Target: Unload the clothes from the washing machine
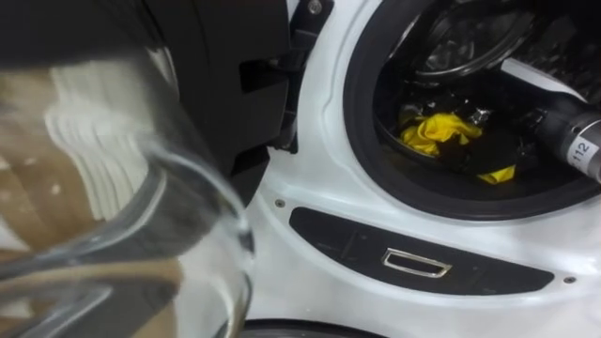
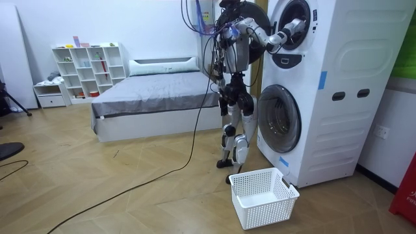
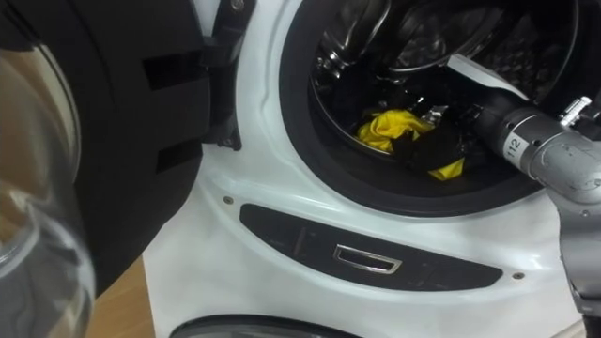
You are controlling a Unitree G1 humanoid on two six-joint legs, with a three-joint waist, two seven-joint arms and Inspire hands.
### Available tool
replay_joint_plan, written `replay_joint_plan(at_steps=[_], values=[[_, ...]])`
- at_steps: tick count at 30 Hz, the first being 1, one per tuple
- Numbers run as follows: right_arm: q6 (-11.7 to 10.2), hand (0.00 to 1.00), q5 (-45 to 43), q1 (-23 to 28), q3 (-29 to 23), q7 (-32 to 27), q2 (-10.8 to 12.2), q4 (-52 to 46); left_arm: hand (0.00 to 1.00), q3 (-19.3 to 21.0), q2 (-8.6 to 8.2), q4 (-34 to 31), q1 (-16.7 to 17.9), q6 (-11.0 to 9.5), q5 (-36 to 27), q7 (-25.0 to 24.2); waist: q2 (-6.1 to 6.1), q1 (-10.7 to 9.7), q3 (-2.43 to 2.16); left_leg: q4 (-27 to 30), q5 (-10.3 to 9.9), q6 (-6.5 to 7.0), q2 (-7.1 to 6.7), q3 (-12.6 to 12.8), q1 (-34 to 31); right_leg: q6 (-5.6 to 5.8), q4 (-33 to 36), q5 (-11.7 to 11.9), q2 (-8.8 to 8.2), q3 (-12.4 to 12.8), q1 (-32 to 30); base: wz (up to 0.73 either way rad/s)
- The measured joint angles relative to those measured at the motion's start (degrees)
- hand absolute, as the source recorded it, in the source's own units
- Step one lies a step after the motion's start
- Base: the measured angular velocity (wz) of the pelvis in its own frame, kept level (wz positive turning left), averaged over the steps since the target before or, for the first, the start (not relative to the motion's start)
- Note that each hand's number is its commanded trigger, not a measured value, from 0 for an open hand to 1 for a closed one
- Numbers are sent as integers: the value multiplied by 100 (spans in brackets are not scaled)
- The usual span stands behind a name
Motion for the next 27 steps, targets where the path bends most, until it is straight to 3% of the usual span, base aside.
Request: replay_joint_plan(at_steps=[5,11,17,18,20,23,27], values=[[7,100,8,4,0,-4,0,-148,0,-98,52,11,-21,-49,10,8,-27,15,9,1,0,0,4,46,-37,2,1,-1,6,102,-56,-5],[1,100,179,8,57,-110,0,-681,0,-252,82,203,48,-299,-212,106,19,33,42,-65,2,-2,48,213,-53,3,12,-2,37,249,-176,-17],[-19,100,1300,423,-201,-413,-1,-2340,0,-202,40,415,106,-545,-321,125,140,-36,54,-180,8,-22,106,467,-35,3,-5,-2,82,399,-287,-19],[-58,100,1689,465,-291,-480,-1,-2545,0,-201,34,484,112,-602,-321,132,184,-40,27,-179,8,-22,118,507,-27,3,-1,-2,84,394,-283,-10],[-221,100,2184,514,-400,-689,-2,-2727,0,-201,33,541,104,-668,-325,161,215,-90,18,-181,8,-22,141,605,27,3,1,-2,96,463,-263,-12],[-417,100,2780,743,-533,-1070,5,-2960,0,-169,-43,571,120,-766,-324,293,293,-68,59,-190,-4,-40,166,655,128,3,-3,-2,101,470,-181,-9],[-584,100,2979,1083,-830,-1429,54,-3198,0,-102,-180,571,231,-770,-314,352,370,-167,69,-209,-44,-74,193,677,135,2,4,-2,147,510,-166,-4]])
